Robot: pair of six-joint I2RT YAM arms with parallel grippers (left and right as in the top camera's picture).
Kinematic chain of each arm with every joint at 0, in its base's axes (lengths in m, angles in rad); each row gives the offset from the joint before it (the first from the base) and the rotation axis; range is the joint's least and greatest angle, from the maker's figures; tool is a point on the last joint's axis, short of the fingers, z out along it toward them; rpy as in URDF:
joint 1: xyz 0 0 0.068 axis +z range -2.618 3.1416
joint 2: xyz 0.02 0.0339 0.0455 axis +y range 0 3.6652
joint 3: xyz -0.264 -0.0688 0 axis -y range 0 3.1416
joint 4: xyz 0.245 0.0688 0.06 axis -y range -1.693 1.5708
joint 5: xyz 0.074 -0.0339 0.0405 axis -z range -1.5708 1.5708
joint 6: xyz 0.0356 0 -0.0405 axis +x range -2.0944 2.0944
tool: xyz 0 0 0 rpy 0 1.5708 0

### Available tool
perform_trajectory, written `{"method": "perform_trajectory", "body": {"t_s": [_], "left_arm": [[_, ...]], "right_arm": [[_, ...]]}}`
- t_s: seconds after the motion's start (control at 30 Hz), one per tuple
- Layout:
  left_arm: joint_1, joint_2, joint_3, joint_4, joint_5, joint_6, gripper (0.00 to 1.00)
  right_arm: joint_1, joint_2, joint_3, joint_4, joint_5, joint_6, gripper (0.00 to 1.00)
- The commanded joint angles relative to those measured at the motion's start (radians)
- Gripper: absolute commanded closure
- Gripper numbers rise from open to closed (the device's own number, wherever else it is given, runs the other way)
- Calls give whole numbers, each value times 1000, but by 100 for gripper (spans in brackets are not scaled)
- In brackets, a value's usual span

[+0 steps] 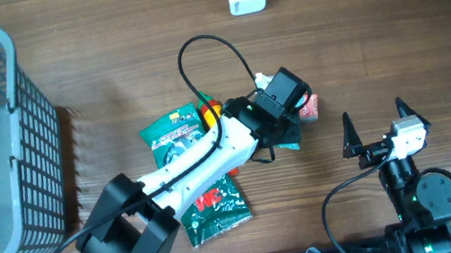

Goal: Scan the item barcode
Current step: 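Carry the wipes pack out and set it beside the jar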

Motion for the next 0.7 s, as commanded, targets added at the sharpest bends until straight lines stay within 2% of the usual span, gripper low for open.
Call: {"method": "perform_trajectory", "body": {"t_s": [0.0,0.2,0.33,0.37,0.4,0.67], "left_arm": [[5,13,-55,0,-24,12,51],[4,13,-138,28,-25,17,40],[6,2,-127,28,-24,43,20],[6,-8,-115,17,-25,43,5],[6,-22,-99,3,-25,43,0],[34,-226,55,-69,-44,148,0]], "right_arm": [[4,-2,-1,2,3,-5,1],[4,-2,-1,2,3,-5,0],[4,-2,-1,2,3,-5,0],[4,-2,-1,2,3,-5,0],[4,-2,-1,2,3,-5,0],[4,-2,-1,2,3,-5,0]]}}
